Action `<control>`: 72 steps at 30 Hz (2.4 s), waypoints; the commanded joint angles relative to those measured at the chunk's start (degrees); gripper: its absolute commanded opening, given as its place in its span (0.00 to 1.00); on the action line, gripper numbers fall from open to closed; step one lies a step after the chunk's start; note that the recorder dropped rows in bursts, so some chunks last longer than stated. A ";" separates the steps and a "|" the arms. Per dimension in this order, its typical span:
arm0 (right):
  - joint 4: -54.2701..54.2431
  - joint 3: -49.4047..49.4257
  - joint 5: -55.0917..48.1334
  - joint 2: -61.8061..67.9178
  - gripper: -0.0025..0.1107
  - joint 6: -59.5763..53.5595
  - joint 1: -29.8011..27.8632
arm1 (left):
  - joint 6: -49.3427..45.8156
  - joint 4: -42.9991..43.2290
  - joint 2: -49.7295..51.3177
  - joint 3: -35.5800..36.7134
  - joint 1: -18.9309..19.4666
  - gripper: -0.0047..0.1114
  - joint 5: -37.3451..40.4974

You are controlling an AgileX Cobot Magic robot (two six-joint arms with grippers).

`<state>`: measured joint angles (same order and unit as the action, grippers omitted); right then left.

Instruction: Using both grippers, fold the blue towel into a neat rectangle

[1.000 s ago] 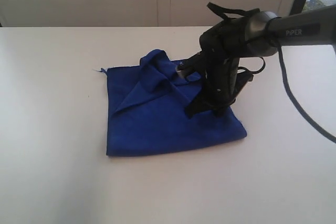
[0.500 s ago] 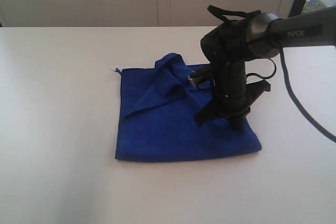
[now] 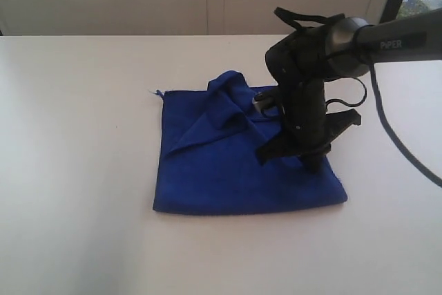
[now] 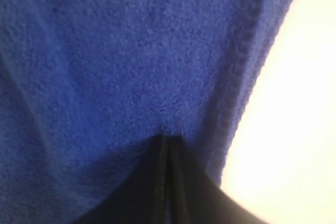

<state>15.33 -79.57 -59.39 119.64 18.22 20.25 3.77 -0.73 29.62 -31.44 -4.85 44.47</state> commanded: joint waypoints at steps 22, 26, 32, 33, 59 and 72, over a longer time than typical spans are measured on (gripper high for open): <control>-18.79 0.37 24.30 -9.52 0.02 -18.22 -8.27 | -0.14 -0.50 -0.33 0.26 0.10 0.04 0.08; -24.08 0.37 28.23 -8.07 0.02 -18.66 -8.27 | -0.14 -0.50 -0.33 0.26 0.10 0.04 0.08; -33.79 0.26 29.41 -6.71 0.02 -19.15 -10.77 | -0.14 -0.50 -0.33 0.26 0.10 0.04 0.08; -36.78 0.26 29.03 -6.44 0.02 -20.51 -11.79 | -0.14 -0.50 -0.33 0.26 0.10 0.04 0.08; -90.59 0.26 20.71 6.10 0.19 -46.63 -21.42 | -0.14 -0.50 -0.33 0.26 0.10 0.04 0.08; -96.22 0.26 20.70 8.62 0.25 -45.16 -20.06 | -0.14 -0.50 -0.33 0.26 0.10 0.04 0.08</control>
<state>-79.49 -79.43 -39.29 127.30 -27.20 -0.08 3.77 -0.73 29.62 -31.44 -4.85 44.36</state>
